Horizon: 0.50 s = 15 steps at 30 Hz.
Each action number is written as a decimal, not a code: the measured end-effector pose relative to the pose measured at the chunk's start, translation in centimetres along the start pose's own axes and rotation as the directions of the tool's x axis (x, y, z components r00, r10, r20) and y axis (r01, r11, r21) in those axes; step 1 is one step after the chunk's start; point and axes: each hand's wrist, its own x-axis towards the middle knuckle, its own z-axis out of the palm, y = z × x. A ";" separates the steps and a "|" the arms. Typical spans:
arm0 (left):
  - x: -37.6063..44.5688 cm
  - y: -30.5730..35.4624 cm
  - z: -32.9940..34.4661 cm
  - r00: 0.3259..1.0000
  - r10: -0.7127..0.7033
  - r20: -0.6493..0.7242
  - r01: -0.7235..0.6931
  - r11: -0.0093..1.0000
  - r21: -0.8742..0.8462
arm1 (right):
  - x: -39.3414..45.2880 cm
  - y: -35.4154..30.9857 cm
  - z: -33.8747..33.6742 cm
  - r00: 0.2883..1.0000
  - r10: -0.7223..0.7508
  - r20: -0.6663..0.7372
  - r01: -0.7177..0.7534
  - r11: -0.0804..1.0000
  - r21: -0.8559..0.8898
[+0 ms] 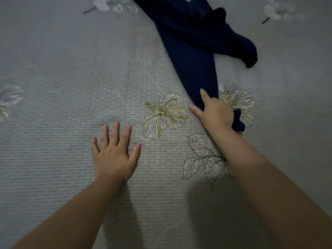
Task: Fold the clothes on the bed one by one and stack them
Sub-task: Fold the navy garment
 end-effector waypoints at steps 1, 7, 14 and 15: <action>-0.1 0.0 -0.1 1.000 0.003 -0.002 -0.003 1.000 -0.006 | -1.8 0.2 0.2 1.000 -0.022 0.004 0.022 1.000 0.001; -2.0 0.7 -0.9 0.999 0.036 -0.033 -0.036 0.999 -0.012 | -17.2 2.0 1.1 0.992 -0.123 -0.037 0.128 0.977 0.171; -10.6 6.0 -1.8 0.917 0.386 0.105 -0.394 0.917 0.065 | -35.6 7.4 -0.1 0.914 -0.179 0.364 0.045 0.937 0.347; -11.9 7.4 -1.5 0.889 0.446 0.105 -0.451 0.892 0.035 | -37.8 8.1 -0.6 0.912 -0.186 0.366 0.052 0.937 0.346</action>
